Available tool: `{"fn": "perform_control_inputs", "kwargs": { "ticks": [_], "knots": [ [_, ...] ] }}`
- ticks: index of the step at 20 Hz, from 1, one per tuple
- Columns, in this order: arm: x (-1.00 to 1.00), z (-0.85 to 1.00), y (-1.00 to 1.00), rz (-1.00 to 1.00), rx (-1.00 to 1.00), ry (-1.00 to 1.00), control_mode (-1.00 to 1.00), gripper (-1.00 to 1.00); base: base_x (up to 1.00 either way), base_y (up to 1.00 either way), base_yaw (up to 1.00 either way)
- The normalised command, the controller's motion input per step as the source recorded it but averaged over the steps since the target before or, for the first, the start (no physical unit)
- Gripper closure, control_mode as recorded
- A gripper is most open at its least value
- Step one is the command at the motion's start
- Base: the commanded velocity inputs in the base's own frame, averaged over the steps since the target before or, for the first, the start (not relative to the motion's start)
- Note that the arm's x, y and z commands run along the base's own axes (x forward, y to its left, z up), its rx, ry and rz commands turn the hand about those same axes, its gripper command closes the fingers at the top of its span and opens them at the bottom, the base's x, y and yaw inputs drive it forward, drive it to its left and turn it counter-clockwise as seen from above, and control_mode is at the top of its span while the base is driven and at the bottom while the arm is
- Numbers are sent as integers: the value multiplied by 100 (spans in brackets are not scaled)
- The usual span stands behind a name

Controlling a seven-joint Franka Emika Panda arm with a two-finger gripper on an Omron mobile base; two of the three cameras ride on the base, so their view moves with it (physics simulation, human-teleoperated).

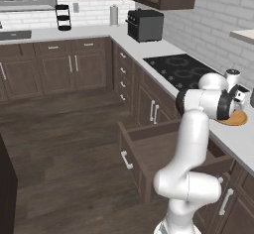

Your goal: Pick up the knife from the drawer and place it on the cutting board. Then place the meat from the plate to the cutting board.

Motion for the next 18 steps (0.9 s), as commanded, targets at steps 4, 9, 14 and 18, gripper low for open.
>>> {"fn": "perform_control_inputs", "kwargs": {
  "ticks": [4, 9, 14, 18],
  "knots": [
    [6, -27, -6, 0, -6, -5, -100, -100, 0, 0, 0],
    [18, -15, 0, 0, -2, -6, -100, -100, 0, 0, 0],
    [20, -16, 0, 0, 0, -3, -100, -100, 0, 0, 0],
    [1, -28, 0, 0, -1, 0, -100, -100, 0, 0, 0]
  ]
}}
